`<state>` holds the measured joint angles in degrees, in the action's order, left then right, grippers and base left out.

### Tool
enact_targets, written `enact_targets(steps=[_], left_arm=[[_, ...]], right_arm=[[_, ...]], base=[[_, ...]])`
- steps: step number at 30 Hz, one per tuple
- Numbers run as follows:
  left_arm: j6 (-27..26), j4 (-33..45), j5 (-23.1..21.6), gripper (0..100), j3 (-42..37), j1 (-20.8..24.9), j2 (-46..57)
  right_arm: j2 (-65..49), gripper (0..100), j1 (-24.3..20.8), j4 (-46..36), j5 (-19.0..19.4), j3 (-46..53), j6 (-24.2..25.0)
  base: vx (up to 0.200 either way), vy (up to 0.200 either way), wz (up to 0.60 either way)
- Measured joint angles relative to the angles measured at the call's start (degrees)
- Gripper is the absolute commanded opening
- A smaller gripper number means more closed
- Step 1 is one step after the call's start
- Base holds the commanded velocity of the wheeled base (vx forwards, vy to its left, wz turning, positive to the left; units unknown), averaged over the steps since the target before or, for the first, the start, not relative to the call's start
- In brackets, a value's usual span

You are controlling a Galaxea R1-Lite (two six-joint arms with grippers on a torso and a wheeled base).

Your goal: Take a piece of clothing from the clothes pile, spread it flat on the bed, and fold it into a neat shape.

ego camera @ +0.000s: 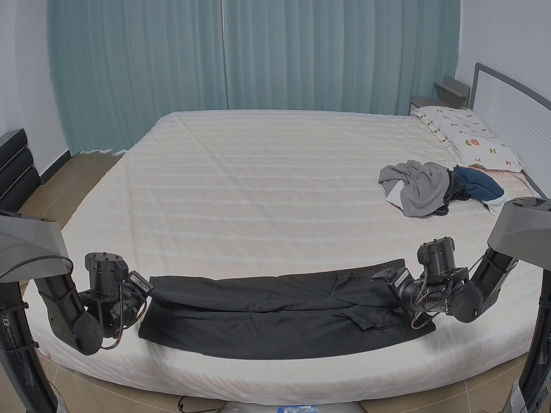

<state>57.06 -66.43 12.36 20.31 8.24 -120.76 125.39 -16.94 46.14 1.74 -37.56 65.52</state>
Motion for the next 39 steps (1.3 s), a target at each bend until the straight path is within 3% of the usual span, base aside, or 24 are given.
enact_targets(steps=[13,19,34,39], left_arm=[[-0.4,0.0,-0.2,0,1.0,-0.6,-0.3],[-1.4,0.8,-2.8,0,4.1,-1.9,-0.4],[-3.6,10.0,-4.6,0,22.7,-6.6,-2.9],[-3.8,10.2,-4.6,0,25.2,-6.8,-4.1]], right_arm=[[0.2,0,0.4,-2.8,-1.9,-1.6,0.3],[-0.3,0,1.7,-5.9,-2.2,-6.0,0.4],[-1.0,0,3.9,-11.5,-3.6,-23.4,-0.7],[0.5,0,4.1,-11.7,-3.9,-26.3,-2.0]], base=[[0.000,0.000,0.00],[0.000,0.000,0.00],[0.000,0.000,0.00],[0.000,0.000,0.00]])
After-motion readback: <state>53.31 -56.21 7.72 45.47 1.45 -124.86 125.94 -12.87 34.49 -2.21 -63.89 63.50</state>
